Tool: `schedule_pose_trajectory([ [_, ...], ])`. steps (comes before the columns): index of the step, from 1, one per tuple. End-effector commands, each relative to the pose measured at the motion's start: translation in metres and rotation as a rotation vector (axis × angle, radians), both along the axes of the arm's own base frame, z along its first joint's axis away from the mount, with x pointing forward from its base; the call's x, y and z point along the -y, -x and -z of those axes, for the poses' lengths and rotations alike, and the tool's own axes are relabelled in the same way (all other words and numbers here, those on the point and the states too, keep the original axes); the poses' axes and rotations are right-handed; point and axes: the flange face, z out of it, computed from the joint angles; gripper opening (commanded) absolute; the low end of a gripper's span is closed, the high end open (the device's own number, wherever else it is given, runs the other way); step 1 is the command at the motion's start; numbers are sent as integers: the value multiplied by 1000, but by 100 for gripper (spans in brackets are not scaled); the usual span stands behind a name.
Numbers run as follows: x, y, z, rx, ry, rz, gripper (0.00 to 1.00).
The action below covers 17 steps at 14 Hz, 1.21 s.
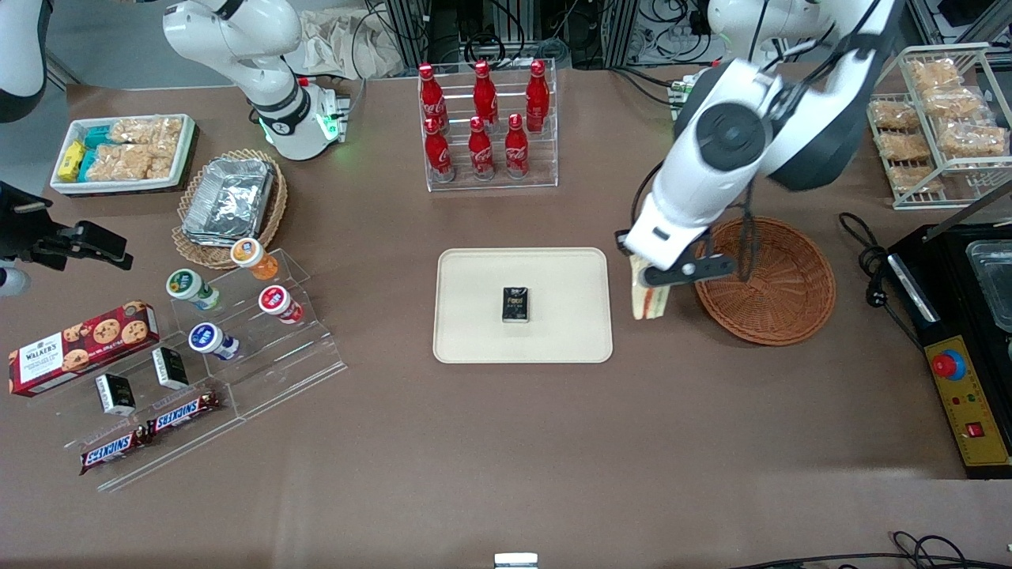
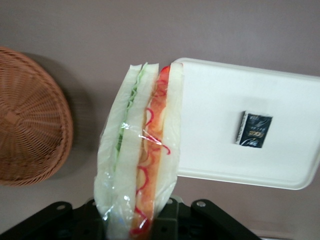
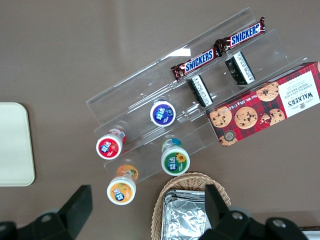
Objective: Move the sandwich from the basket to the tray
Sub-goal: 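Lift the sandwich and carry it with the left gripper to the tray, then lower the sandwich onto the tray beside the black packet and open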
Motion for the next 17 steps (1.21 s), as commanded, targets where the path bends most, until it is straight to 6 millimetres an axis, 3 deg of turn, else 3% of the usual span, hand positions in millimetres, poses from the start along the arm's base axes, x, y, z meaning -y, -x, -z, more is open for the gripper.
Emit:
schedule_pose_trajectory([
  [1, 22, -7, 36, -3, -1, 43, 0],
  [3, 43, -7, 72, 7, -12, 59, 0],
  [5, 45, -11, 106, 3, -42, 65, 0],
  [9, 52, -18, 149, 4, -19, 85, 0],
  [11, 72, -12, 168, 35, -27, 77, 0],
  [17, 75, -11, 195, 35, -48, 82, 0],
])
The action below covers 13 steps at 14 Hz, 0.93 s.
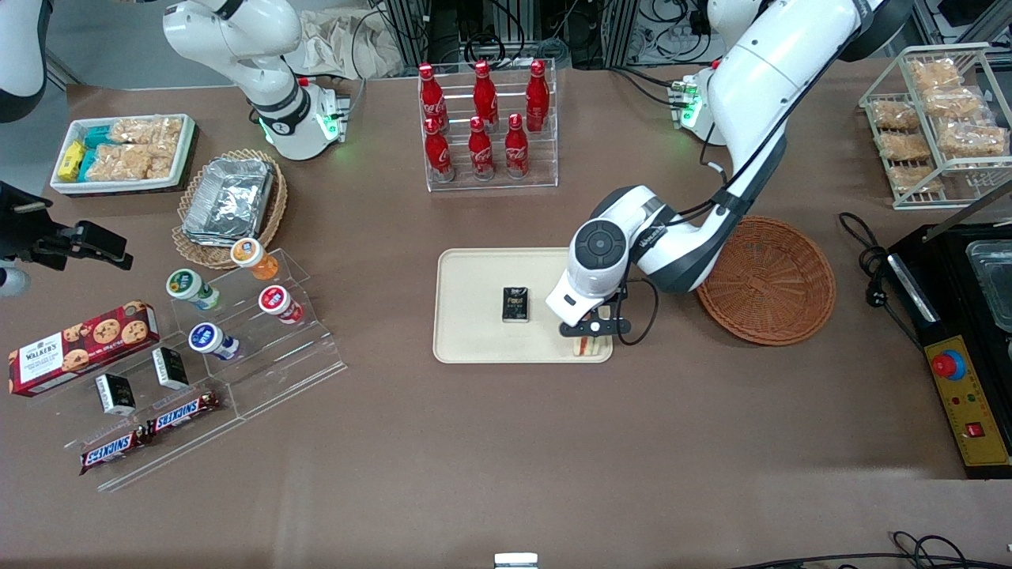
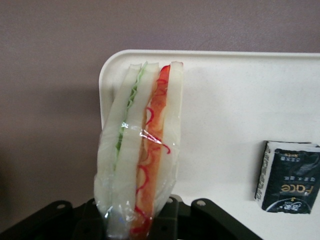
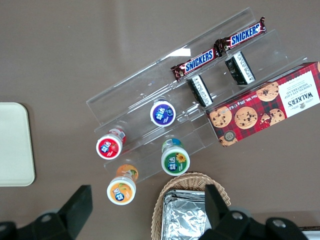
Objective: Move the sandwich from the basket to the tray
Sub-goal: 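Lower the sandwich onto the tray beside the black packet and open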
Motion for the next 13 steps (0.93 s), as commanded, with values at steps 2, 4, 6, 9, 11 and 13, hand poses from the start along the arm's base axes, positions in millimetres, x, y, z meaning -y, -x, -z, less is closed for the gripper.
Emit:
schedule_pose_trajectory([
  [2, 7, -3, 8, 11, -2, -3, 10],
  [4, 7, -2, 14, 6, -7, 7, 100],
  [6, 5, -2, 17, 10, -16, 12, 100],
  [9, 5, -2, 17, 10, -16, 12, 100],
  [11, 4, -3, 10, 12, -22, 3, 100],
  [13, 1, -8, -14, 37, -21, -22, 100],
])
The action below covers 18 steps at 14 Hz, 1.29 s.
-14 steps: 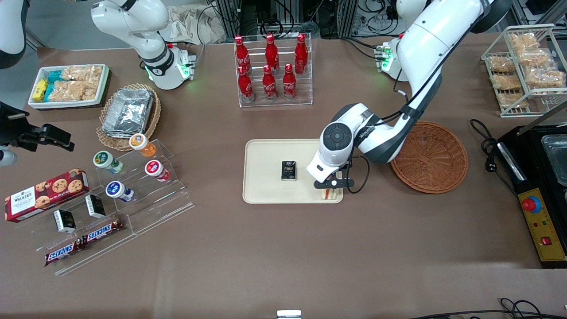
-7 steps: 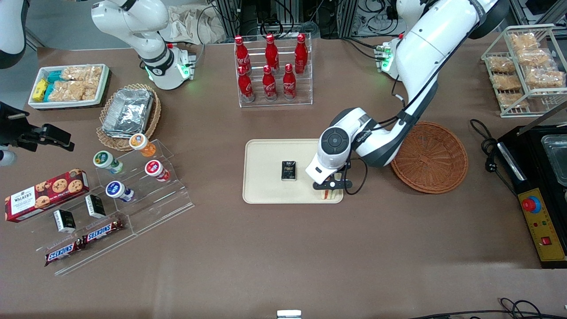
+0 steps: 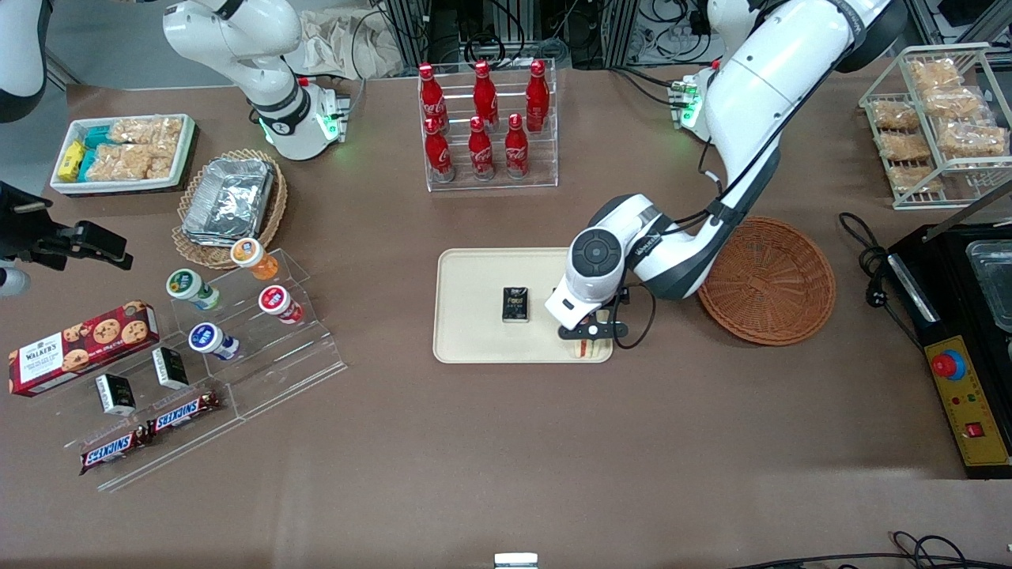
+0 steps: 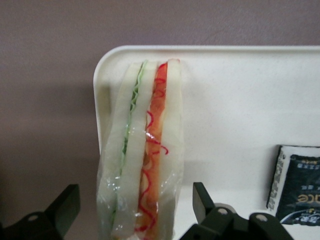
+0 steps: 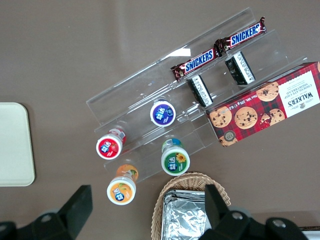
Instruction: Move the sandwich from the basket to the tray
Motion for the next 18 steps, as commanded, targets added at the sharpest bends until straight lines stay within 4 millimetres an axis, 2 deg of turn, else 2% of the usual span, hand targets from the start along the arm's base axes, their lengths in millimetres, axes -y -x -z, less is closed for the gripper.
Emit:
schedule_pose_trajectory([
  [1, -1, -7, -41, 53, -18, -48, 100],
  [2, -6, -10, -61, 61, -20, -79, 100],
  [5, -16, -22, -141, 93, 18, -168, 100],
  [6, -31, -33, -162, 91, 18, -214, 100],
  [7, -40, -35, -188, 102, 21, -248, 100],
  [8, -45, -32, -212, 121, 16, -271, 100],
  [9, -60, -33, -231, 133, 5, -315, 100],
  [10, -72, -29, -259, 155, 6, -348, 100],
  [11, -93, -31, -281, 165, 21, -404, 100],
  [13, -135, -20, -329, 183, 33, -479, 100],
  [15, -179, -12, -368, 190, 57, -472, 100],
  [18, -251, 3, -399, 176, 64, -308, 100],
])
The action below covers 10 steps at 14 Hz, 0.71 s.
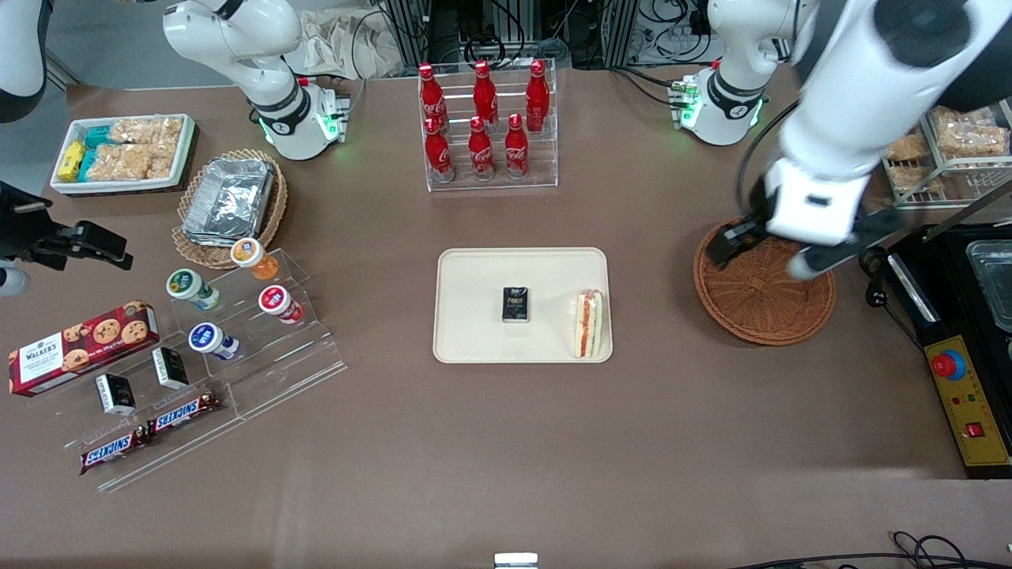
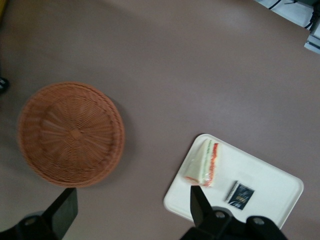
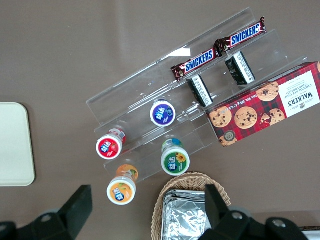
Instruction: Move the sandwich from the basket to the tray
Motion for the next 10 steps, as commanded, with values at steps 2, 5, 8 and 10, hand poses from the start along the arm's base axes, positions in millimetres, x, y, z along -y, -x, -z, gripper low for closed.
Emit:
schedule_pose_trajectory([
  [2, -84, 30, -27, -58, 3, 241, 100],
  [5, -122, 40, -35, -91, 1, 364, 100],
  [8, -119, 34, -44, -87, 5, 381, 100],
  [10, -117, 31, -40, -107, -8, 384, 100],
])
